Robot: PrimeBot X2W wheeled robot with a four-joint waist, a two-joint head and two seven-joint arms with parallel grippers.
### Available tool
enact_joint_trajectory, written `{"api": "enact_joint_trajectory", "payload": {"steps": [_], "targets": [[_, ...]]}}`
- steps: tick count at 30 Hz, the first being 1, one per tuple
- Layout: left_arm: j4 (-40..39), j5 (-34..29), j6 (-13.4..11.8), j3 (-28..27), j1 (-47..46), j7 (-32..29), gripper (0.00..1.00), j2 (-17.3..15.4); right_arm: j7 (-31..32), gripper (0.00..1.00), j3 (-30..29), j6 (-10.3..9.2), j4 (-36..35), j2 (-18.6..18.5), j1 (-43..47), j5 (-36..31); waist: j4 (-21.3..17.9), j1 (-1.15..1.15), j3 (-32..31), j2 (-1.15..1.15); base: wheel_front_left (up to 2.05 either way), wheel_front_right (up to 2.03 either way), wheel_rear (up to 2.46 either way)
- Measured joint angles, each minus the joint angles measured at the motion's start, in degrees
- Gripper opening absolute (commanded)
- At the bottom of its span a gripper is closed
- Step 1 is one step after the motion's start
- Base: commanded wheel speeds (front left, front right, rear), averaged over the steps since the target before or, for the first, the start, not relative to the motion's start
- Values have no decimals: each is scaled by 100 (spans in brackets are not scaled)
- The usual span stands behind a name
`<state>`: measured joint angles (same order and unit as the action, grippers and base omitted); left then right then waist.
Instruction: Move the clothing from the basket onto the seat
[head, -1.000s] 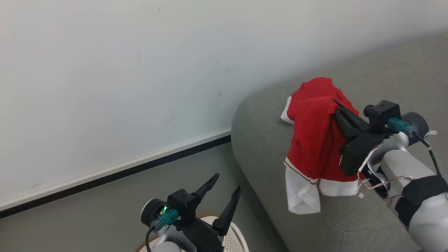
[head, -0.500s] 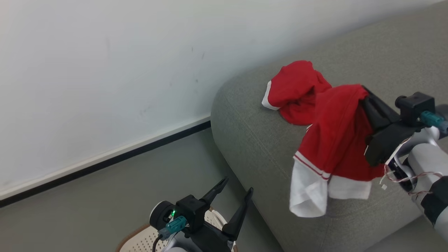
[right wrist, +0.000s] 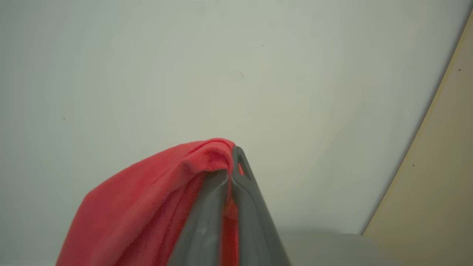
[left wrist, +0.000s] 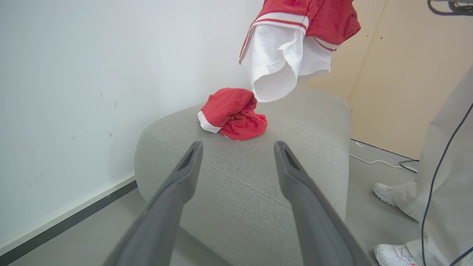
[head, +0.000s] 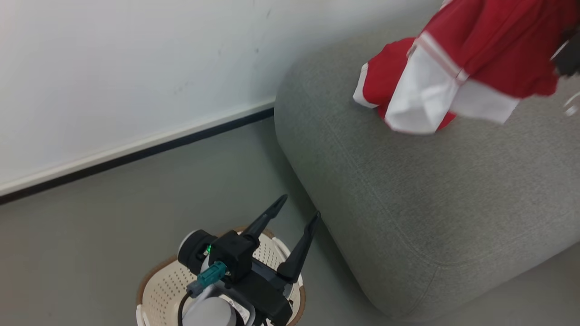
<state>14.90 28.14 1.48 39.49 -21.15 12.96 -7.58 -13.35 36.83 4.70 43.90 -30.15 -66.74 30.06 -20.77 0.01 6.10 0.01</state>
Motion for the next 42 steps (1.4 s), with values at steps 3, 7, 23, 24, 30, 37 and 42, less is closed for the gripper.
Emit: {"api": "enact_joint_trajectory", "payload": {"steps": [3,7,23,24,30,37,42], "targets": [[-154,-55,-49,-41,-86,-25,100,-103,75,0,-143,-18,229,-214,-494,-41,88,0,205,0,0,0,0],[-402,-120,-54,-110,-232,-32,100,-247,130,0,-240,-26,479,-396,-1026,-97,239,0,479,0,0,0,0],[-1384,-478,-97,-181,-809,-383,100,-670,219,0,-445,-579,901,-693,-1368,-192,822,0,1750,0,0,0,0],[-1415,-497,-97,-194,-823,-404,100,-702,218,0,-452,-587,956,-650,-1310,-164,839,0,1829,1,0,0,0],[-1569,-648,-97,-238,-1017,-521,100,-845,180,0,-458,-671,1288,-181,-845,-22,893,1,2297,1,0,0,0],[-1568,-667,-85,-249,-1189,-564,100,-875,82,0,-392,-661,1571,175,-545,21,895,0,2644,1,0,0,0],[-1527,-690,-10,-244,-1238,-580,100,-911,12,33,-328,-577,1637,349,-550,18,790,0,2712,1,0,0,0]]}}
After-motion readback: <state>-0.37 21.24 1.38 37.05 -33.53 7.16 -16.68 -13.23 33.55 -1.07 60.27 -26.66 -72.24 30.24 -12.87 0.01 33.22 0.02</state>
